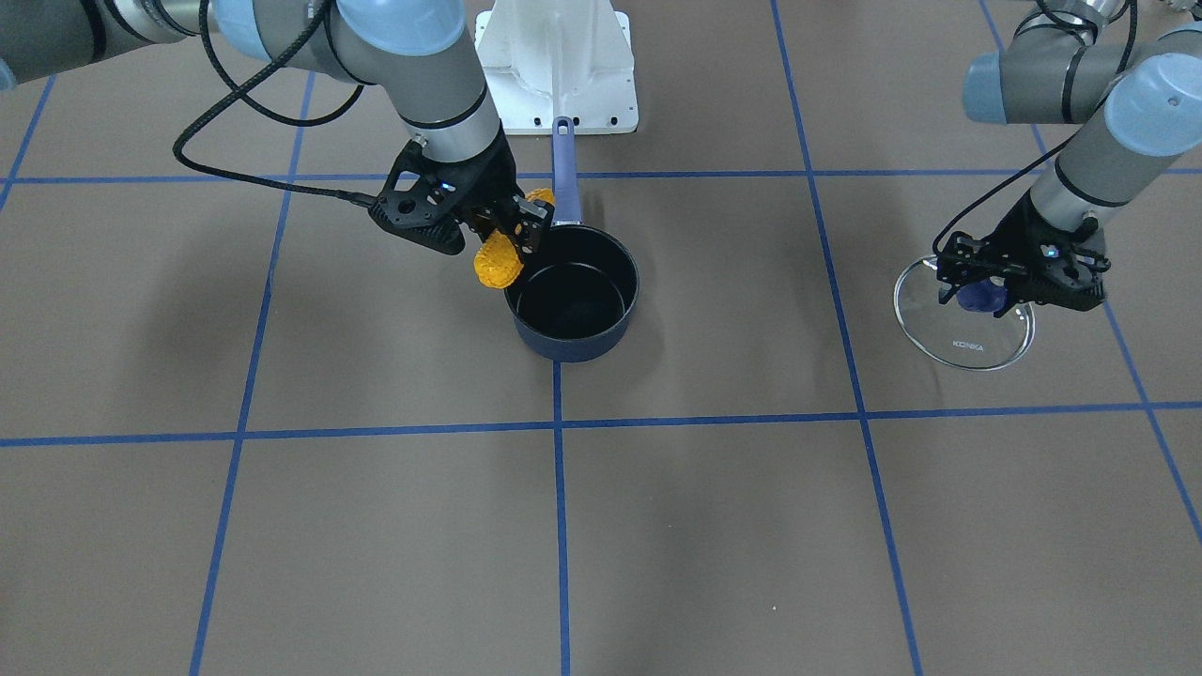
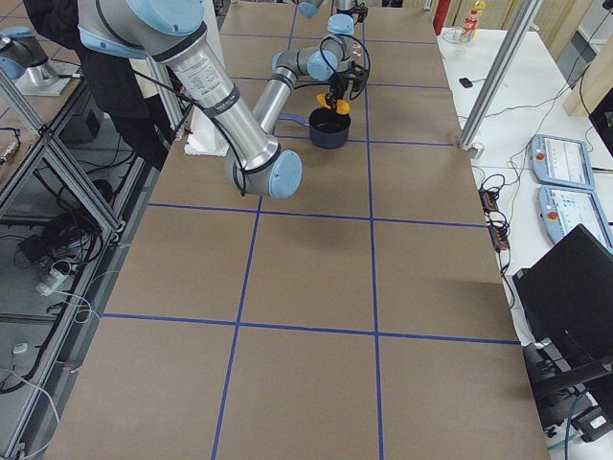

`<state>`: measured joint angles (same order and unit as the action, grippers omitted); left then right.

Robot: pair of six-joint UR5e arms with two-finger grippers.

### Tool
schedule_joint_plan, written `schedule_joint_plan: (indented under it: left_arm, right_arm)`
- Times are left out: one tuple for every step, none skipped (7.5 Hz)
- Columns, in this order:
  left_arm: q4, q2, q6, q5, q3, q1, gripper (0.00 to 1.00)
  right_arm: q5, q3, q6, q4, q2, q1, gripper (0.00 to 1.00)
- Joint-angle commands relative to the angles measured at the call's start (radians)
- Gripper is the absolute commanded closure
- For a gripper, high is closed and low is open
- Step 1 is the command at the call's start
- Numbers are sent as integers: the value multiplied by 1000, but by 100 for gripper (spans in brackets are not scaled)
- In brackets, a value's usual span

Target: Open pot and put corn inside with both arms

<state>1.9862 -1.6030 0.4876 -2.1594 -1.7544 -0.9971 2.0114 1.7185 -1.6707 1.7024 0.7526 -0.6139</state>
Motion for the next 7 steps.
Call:
schedule_joint_plan:
  left_arm:
    - [95, 20, 3, 0, 59, 0, 47]
    - [101, 26, 9, 0, 59, 0, 47]
    - [102, 37, 11, 0, 52, -1, 47]
    - [111, 50, 14, 0, 46, 0, 47]
    - [123, 54, 16, 0, 45, -1, 47]
    - [125, 54, 16, 0, 45, -1, 47]
    - [125, 54, 16, 1, 47, 0, 47]
  right_arm:
    - [-48, -43, 2, -9, -13, 51, 68]
    - [-68, -72, 9, -24, -13, 60, 68]
    - [-71, -126, 9, -90, -15, 60, 68]
    - [-75, -169, 6, -148, -15, 60, 68]
    - [-89, -183, 6, -155, -16, 63, 68]
    - [-103, -186, 9, -155, -18, 71, 67]
    - [-109, -186, 14, -155, -16, 75, 54]
